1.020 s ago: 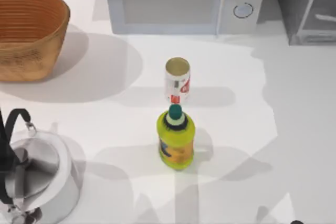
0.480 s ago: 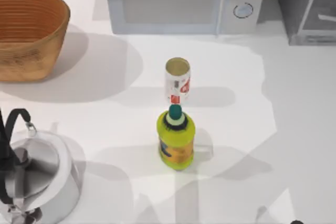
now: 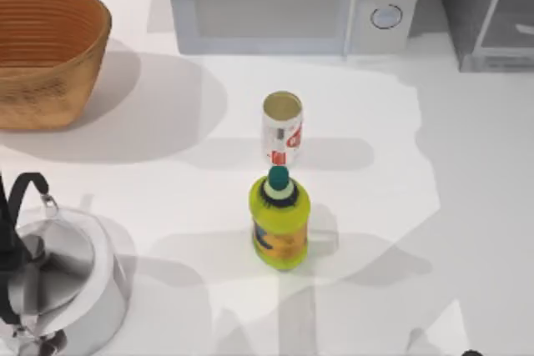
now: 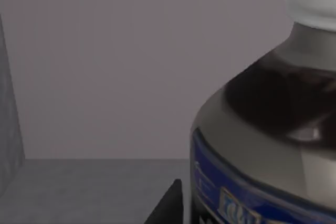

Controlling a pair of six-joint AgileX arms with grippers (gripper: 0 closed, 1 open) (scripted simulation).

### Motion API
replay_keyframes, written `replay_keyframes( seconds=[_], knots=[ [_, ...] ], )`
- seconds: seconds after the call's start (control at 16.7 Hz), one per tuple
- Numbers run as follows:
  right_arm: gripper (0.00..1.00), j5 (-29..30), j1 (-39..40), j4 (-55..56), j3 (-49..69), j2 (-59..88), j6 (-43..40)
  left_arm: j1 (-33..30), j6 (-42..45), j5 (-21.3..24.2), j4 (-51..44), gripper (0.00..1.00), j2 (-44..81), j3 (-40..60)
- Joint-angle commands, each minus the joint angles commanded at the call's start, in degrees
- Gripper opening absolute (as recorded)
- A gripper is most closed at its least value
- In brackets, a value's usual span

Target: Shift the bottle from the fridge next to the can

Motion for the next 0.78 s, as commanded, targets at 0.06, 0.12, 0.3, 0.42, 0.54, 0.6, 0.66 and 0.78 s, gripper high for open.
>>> replay_keyframes(
  seconds=[0.06, 0.12, 0.3, 0.42, 0.54, 0.6, 0.66, 0.78],
  knots=[
    [0.1, 0.0, 0.0, 0.0, 0.0, 0.0, 0.0, 0.0, 0.0, 0.0, 0.0, 1.0, 0.0, 0.0],
    [0.02, 0.0, 0.0, 0.0, 0.0, 0.0, 0.0, 0.0, 0.0, 0.0, 0.0, 1.0, 0.0, 0.0],
    [0.0, 0.0, 0.0, 0.0, 0.0, 0.0, 0.0, 0.0, 0.0, 0.0, 0.0, 1.0, 0.0, 0.0],
    [0.0, 0.0, 0.0, 0.0, 0.0, 0.0, 0.0, 0.0, 0.0, 0.0, 0.0, 1.0, 0.0, 0.0],
    [0.0, 0.0, 0.0, 0.0, 0.0, 0.0, 0.0, 0.0, 0.0, 0.0, 0.0, 1.0, 0.0, 0.0],
    [0.0, 0.0, 0.0, 0.0, 0.0, 0.0, 0.0, 0.0, 0.0, 0.0, 0.0, 1.0, 0.0, 0.0],
    [0.0, -0.02, -0.18, 0.0, -0.04, -0.09, 0.08, 0.0, 0.0, 0.0, 0.0, 1.0, 0.0, 0.0],
    [0.0, 0.05, -0.26, -1.0, 0.25, -0.85, 0.06, 0.0, 0.0, 0.0, 0.0, 1.0, 0.0, 0.0]
  ],
)
